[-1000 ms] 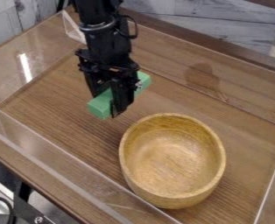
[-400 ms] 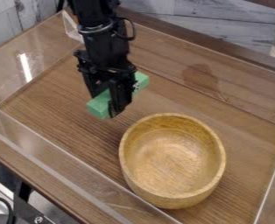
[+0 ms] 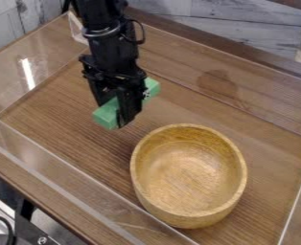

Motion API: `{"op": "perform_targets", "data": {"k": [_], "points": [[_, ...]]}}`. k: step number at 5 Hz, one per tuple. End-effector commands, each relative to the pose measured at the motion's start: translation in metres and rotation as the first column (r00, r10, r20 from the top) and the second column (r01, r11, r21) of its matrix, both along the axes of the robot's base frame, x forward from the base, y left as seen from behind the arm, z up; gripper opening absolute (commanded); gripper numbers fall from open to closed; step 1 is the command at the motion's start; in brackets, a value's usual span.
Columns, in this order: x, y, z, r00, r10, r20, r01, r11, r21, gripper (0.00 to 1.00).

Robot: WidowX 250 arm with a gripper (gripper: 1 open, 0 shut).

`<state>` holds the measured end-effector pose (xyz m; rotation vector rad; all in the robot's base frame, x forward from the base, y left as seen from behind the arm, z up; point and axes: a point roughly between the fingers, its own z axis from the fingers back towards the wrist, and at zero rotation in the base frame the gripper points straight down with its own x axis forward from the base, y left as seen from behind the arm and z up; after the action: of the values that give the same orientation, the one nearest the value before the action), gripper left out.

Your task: Remove the green block from inside the brown bowl and put it on the table

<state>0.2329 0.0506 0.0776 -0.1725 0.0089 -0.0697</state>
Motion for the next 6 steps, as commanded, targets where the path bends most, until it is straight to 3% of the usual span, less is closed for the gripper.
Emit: {"op": "perform_targets", "data": {"k": [1, 6], "points": [[0.009, 0.006, 0.003, 1.0, 0.009, 0.03, -0.009, 1.0, 0.007, 0.0], [0.024, 0.02, -0.007, 0.999, 0.025, 0.024, -0.024, 1.0, -0.006, 0.0]]}}
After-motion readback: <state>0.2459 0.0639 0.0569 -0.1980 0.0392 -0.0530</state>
